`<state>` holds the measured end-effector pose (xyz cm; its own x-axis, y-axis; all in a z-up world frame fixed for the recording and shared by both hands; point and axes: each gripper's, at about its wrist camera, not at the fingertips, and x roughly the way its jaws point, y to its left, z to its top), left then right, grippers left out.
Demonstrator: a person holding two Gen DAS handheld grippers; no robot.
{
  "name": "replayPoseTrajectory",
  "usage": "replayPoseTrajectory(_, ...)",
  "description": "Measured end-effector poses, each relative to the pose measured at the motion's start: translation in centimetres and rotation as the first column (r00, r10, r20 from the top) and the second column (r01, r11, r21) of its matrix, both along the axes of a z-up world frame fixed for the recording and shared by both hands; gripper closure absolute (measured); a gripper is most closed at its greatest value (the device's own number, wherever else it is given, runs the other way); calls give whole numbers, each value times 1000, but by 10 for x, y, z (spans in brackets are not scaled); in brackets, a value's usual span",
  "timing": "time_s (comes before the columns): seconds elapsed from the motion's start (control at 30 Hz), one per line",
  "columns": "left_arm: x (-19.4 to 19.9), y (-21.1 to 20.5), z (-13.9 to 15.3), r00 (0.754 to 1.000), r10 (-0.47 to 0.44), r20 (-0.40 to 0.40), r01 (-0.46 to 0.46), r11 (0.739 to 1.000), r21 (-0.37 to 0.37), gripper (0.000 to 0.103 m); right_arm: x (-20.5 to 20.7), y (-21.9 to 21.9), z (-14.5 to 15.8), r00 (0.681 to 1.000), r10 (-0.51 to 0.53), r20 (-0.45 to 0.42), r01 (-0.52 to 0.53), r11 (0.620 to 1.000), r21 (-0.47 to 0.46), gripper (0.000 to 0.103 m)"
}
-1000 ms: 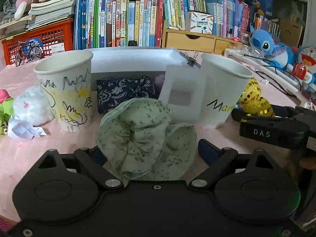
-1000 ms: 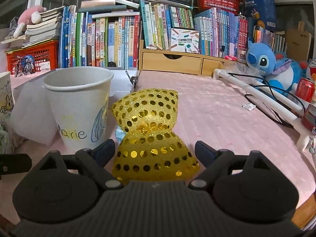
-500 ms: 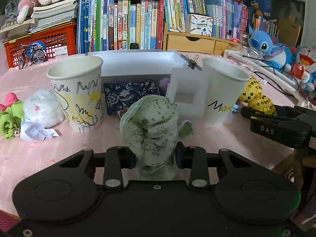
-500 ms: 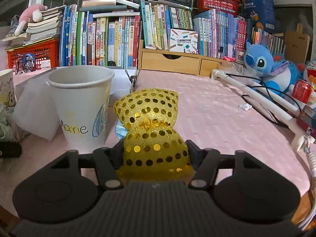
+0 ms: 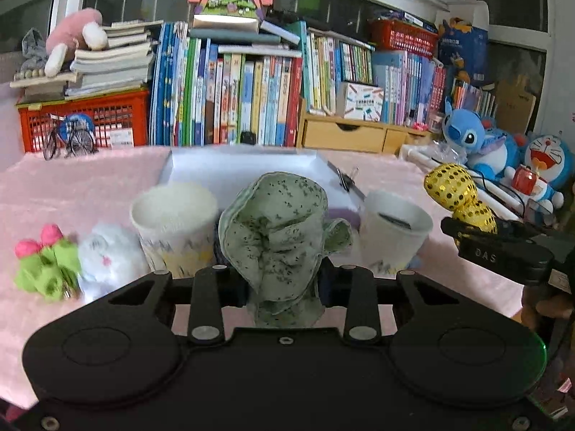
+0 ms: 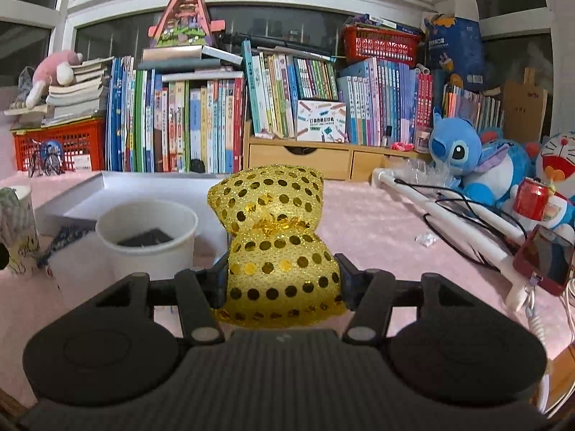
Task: Organize soft objects
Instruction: 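Lift and carry the cloth and bow with both tools toward the white tray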
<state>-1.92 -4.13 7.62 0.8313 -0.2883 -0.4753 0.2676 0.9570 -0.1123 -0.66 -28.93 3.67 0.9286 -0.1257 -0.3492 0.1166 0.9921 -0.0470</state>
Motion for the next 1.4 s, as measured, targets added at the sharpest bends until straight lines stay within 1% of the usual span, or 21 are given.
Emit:
replayPoseTrajectory(0.07, 7, 4, 11, 1000, -8, 10, 8, 1000, 3, 71, 4, -1, 5, 1000, 12, -2, -12, 1000, 17, 43)
replayPoseTrajectory(0.23, 35, 8, 40, 999, -21, 30, 20, 1000, 18, 70, 18, -8, 25, 998, 61, -18, -59, 994, 92, 42)
replayPoseTrajectory(0.47, 93, 10, 71, 999, -39, -32, 39, 999, -14, 70, 50, -13, 60, 990, 139, -31, -132, 976, 173, 42)
replayPoseTrajectory(0.57, 118, 8, 79, 997, -54, -64, 52, 998, -27, 70, 70, -18, 76, 982, 178, -57, -158, 955, 252, 42)
replayPoseTrajectory(0.63, 138, 7, 84, 992, -72, -100, 68, 997, -48, 70, 86, -21, 85, 975, 207, -81, -171, 932, 320, 42)
replayPoseTrajectory(0.8, 193, 4, 93, 977, -94, -194, 76, 992, -99, 70, 131, -23, 99, 958, 249, -146, -157, 875, 459, 42)
replayPoseTrajectory(0.87, 212, 2, 93, 969, -101, -224, 79, 991, -107, 70, 149, -23, 101, 951, 261, -167, -148, 855, 496, 42)
replayPoseTrajectory(0.97, 241, -3, 91, 956, -107, -272, 71, 988, -138, 70, 177, -20, 102, 934, 287, -213, -129, 826, 549, 42)
replayPoseTrajectory(1.1, 280, -8, 78, 932, -107, -347, 49, 984, -170, 70, 213, -15, 93, 907, 316, -279, -91, 793, 602, 41)
replayPoseTrajectory(1.17, 300, -10, 67, 911, -109, -397, 36, 982, -188, 70, 228, -12, 84, 898, 314, -309, -69, 794, 604, 41)
replayPoseTrajectory(1.27, 327, -12, 50, 886, -101, -453, 10, 980, -199, 70, 244, -3, 68, 879, 316, -357, -53, 809, 586, 41)
replayPoseTrajectory(1.33, 342, -13, 40, 877, -86, -473, -5, 982, -189, 70, 255, 2, 57, 860, 320, -398, -36, 815, 578, 41)
replayPoseTrajectory(1.4, 354, -15, 31, 872, -62, -485, -23, 986, -167, 70, 264, 4, 48, 845, 323, -427, -15, 811, 585, 41)
